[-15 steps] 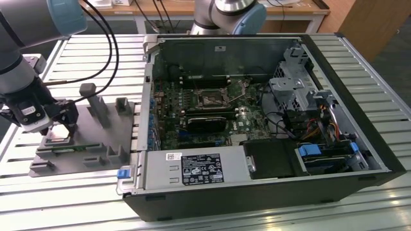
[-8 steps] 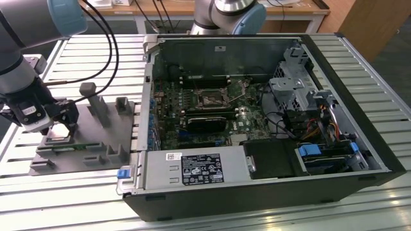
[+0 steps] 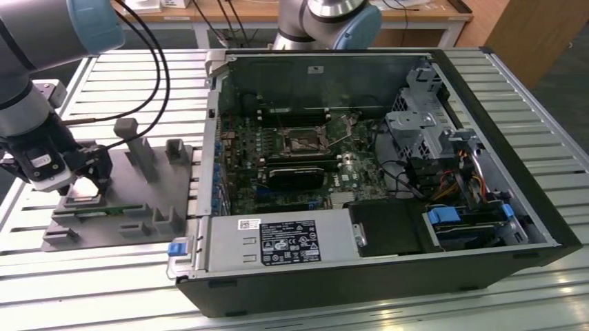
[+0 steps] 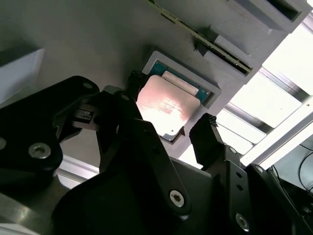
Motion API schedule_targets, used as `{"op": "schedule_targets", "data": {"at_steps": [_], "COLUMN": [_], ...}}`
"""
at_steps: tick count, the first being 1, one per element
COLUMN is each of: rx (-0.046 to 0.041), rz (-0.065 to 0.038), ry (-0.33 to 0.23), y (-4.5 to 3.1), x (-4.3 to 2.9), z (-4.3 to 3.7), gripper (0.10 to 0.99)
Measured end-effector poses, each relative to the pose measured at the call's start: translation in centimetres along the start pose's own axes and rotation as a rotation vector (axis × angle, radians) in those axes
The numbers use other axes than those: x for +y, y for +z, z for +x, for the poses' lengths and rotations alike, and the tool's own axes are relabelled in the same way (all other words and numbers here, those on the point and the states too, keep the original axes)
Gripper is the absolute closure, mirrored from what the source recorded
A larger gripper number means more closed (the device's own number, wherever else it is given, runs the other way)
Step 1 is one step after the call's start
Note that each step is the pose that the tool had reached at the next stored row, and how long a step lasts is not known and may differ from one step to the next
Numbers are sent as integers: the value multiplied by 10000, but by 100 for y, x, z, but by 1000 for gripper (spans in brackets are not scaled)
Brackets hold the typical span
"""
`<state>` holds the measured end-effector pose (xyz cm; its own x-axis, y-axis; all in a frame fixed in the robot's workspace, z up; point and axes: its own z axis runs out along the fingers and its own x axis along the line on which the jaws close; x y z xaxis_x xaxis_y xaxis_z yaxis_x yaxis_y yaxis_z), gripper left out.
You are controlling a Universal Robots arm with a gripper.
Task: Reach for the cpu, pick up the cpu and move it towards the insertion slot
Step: 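Pick up the cpu and move it towards the insertion slot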
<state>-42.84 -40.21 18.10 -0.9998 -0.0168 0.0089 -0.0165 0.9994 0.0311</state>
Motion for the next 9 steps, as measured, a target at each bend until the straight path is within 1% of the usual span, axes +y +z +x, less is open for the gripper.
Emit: {"op": "schedule_targets", "data": {"at_steps": [9], "rx": [1], "rz": [0], "ry": [-6], "y": [0], "x": [-1], "z": [-19], "gripper": [404]}}
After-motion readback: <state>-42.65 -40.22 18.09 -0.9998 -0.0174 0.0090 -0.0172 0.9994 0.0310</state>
